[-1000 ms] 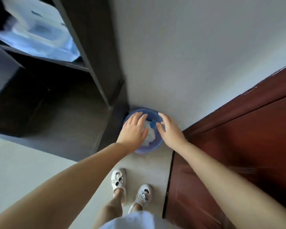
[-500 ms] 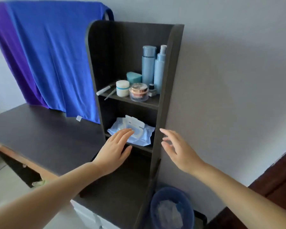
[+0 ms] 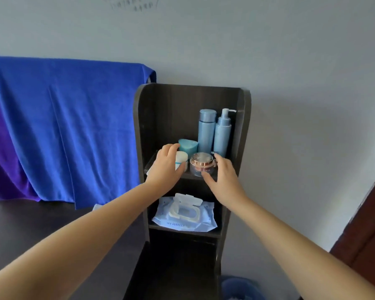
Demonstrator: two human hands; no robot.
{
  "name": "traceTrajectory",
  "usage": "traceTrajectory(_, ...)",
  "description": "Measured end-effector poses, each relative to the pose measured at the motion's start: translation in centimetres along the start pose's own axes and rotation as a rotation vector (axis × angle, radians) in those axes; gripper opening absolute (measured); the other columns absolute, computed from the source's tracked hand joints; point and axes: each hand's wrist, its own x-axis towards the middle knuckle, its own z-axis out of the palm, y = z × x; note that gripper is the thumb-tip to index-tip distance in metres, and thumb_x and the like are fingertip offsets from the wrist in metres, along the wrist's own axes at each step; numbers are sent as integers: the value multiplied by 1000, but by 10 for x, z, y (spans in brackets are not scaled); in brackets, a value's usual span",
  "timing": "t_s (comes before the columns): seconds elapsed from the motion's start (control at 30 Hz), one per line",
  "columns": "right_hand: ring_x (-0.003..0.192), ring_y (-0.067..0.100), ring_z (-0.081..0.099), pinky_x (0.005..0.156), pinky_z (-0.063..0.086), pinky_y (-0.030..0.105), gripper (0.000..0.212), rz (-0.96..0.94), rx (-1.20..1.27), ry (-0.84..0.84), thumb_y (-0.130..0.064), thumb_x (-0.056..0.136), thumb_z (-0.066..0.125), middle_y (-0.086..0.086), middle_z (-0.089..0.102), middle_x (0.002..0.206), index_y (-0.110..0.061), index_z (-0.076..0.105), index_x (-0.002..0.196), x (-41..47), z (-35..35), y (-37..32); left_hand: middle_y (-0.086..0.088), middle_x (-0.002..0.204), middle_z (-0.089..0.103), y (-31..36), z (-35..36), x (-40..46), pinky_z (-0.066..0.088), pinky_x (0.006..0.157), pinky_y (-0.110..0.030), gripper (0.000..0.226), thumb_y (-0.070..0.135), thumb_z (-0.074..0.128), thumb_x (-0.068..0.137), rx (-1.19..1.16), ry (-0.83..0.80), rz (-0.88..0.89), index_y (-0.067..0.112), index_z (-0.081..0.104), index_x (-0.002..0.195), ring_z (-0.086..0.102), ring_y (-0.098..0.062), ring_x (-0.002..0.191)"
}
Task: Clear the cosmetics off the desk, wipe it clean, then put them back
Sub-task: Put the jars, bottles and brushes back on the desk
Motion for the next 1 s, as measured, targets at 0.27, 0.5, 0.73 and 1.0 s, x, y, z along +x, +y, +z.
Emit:
traceTrajectory(0.27, 119, 33, 43, 93, 39, 41, 78, 154, -246, 112, -51, 81, 60, 16, 42, 132, -8, 29, 139, 32, 39, -1, -16, 133, 38, -7, 34, 39, 35, 97, -40, 57, 28, 58, 86, 125, -198, -240, 7, 35, 133, 35, -31, 123)
traceTrajectory(0.5, 114, 32, 46, 92, 41, 40, 79, 137, -195, 157, -48, 75, 66, 16, 45, 126, -7, 34, 135, 36, 42, 5, -15, 129, 43, -13, 31, 38, 40, 97, -39, 61, 28, 64, 83, 42, -170, -215, 9, 37, 134, 43, -30, 117)
traceTrajectory(0.73, 116, 17, 43, 95, 40, 26, 76, -42, 129, 150, -34, 69, 78, 5, 43, 123, -11, 41, 130, 0, 16, -3, -1, 122, 45, -5, -22, -23, 40, 88, -23, 56, 29, 67, 80, -192, -137, -80, 18, 43, 129, 47, -13, 105)
traceTrajectory(1.0, 119, 10, 43, 98, 39, 21, 77, -151, 195, -121, -43, 68, 74, -8, 38, 122, -15, 39, 131, -65, 70, -15, 11, 111, 46, -88, -52, -114, 35, 77, 0, 55, 23, 71, 77, -182, -214, -157, 22, 47, 126, 47, 6, 96)
